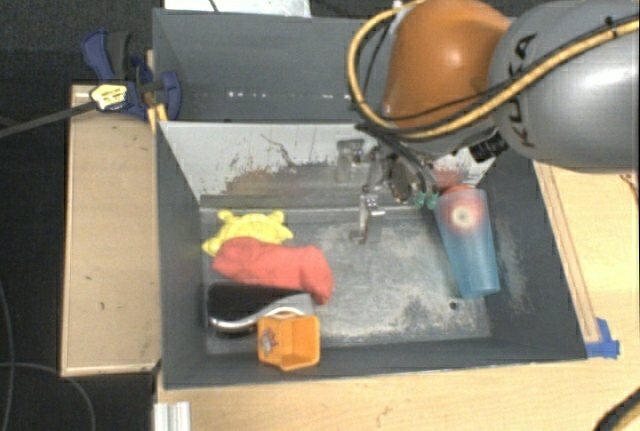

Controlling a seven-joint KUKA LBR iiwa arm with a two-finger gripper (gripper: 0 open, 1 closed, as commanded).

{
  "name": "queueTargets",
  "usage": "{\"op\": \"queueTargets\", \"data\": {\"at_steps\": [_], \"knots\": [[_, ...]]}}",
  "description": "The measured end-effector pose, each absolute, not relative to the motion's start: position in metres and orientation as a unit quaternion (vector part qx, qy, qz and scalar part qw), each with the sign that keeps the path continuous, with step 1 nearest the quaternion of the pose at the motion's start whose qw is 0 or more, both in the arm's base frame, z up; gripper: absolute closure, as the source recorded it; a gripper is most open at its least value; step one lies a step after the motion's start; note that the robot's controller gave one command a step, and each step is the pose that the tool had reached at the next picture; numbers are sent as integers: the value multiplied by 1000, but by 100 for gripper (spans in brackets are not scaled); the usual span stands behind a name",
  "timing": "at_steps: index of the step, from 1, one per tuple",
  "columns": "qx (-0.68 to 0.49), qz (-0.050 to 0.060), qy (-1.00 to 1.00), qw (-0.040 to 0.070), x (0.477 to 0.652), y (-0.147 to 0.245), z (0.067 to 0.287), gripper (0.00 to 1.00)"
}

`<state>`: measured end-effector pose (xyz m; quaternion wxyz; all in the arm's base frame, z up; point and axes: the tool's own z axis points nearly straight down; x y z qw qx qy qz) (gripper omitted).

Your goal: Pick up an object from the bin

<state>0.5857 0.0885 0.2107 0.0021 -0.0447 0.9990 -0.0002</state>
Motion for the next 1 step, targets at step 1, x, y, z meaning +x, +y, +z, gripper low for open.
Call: {"op": "queueTargets", "data": {"at_steps": [1], "knots": [[-23,1,1000,3,558,113,147,0]]}}
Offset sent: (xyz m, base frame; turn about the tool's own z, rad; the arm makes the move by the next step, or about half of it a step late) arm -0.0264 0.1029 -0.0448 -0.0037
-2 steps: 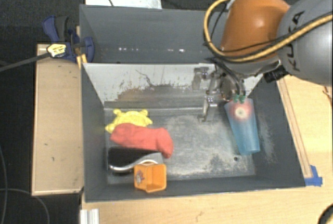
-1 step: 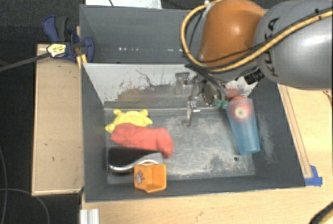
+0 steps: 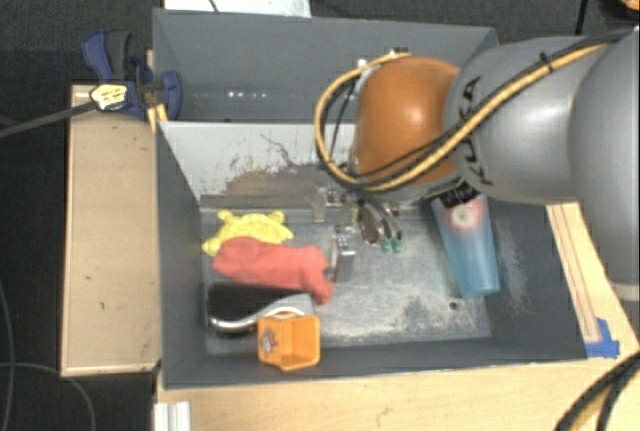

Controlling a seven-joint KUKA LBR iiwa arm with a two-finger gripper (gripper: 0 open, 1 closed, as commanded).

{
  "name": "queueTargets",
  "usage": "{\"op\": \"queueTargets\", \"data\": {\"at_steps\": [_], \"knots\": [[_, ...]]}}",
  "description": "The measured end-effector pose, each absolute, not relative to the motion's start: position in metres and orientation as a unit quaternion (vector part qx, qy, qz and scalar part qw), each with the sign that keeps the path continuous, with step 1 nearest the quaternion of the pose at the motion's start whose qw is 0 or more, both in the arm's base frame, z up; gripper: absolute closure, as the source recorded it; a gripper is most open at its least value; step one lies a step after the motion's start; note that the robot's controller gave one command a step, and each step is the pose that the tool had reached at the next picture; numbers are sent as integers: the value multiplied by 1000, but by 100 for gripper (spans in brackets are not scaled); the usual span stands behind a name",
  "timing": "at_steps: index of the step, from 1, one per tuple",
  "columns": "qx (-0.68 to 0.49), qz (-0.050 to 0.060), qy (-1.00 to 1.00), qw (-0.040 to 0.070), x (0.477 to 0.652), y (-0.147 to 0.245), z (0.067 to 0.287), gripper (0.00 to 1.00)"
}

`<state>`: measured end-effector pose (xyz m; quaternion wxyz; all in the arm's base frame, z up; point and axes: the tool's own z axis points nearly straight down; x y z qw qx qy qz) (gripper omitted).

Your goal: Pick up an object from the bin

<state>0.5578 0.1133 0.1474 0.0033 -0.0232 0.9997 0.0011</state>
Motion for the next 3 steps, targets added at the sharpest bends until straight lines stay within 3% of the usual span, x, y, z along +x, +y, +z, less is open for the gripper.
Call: {"op": "queueTargets", "data": {"at_steps": [1,2,3], "knots": [[-32,-1,999,-2,557,165,152,0],[-67,2,998,5,548,198,123,0],[-124,2,992,2,570,196,82,0]]}}
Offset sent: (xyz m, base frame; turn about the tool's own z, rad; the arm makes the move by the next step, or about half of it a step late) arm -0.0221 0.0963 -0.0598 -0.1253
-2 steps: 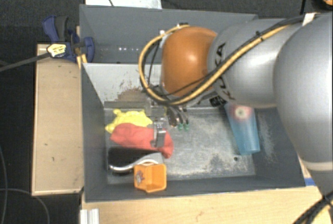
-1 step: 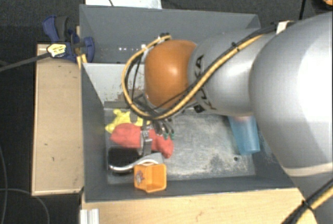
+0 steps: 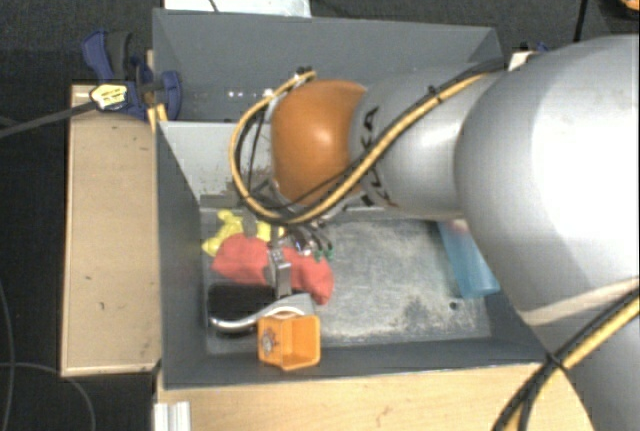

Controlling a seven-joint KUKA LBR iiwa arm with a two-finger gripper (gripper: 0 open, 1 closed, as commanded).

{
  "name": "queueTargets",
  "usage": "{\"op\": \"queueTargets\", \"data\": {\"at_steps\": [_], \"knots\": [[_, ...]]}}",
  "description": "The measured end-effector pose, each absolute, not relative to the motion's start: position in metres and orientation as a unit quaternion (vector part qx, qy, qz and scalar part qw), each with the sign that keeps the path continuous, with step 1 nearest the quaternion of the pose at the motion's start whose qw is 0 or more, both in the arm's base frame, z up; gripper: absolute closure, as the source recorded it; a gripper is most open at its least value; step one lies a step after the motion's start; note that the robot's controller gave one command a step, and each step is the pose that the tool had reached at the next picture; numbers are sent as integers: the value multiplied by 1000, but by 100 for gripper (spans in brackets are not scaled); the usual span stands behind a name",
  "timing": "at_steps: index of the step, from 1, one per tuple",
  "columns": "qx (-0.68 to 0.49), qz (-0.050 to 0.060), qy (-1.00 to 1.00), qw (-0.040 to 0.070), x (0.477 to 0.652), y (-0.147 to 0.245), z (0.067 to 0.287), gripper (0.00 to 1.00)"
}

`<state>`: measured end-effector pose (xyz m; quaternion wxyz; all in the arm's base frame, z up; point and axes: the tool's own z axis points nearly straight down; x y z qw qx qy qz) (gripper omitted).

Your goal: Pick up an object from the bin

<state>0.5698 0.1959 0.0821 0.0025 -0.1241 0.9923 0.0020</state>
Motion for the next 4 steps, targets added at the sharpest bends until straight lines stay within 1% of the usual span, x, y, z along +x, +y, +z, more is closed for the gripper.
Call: {"op": "queueTargets", "data": {"at_steps": [1,2,3,4], "knots": [[-174,1,985,2,550,152,84,100],[-172,0,985,6,553,152,85,0],[-171,1,985,2,550,152,84,100],[-171,1,985,2,550,152,84,100]]}}
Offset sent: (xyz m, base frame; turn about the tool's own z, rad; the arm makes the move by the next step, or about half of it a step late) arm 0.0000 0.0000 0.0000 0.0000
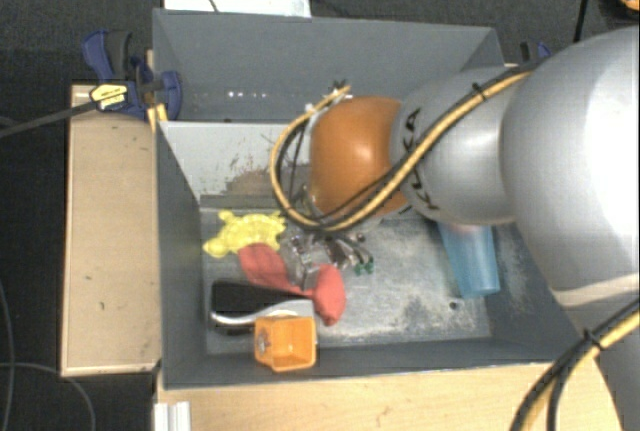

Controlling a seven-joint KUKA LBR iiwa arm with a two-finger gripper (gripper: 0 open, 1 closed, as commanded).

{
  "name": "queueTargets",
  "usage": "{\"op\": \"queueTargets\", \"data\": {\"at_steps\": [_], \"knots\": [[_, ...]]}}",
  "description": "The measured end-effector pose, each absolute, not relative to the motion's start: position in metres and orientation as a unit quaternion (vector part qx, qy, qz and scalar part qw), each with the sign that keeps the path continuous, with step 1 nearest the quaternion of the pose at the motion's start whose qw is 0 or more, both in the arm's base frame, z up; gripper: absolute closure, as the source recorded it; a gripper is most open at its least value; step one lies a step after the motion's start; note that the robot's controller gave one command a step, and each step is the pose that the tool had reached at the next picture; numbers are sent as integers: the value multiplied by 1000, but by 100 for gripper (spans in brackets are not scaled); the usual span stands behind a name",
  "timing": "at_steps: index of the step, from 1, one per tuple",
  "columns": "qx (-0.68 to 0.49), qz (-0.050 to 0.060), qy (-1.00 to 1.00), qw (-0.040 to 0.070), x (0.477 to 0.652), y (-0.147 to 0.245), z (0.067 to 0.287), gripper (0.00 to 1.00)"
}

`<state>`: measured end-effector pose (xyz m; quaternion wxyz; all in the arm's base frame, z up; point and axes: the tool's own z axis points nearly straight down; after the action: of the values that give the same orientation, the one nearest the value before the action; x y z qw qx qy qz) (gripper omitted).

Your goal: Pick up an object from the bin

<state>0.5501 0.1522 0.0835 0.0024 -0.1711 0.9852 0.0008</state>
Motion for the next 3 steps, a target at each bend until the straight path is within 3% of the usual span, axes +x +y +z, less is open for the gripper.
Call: {"op": "queueTargets", "data": {"at_steps": [1,2,3], "knots": [[-154,1,988,11,545,176,78,0],[-153,1,988,10,544,176,79,100],[-152,1,988,11,545,176,78,0]]}}
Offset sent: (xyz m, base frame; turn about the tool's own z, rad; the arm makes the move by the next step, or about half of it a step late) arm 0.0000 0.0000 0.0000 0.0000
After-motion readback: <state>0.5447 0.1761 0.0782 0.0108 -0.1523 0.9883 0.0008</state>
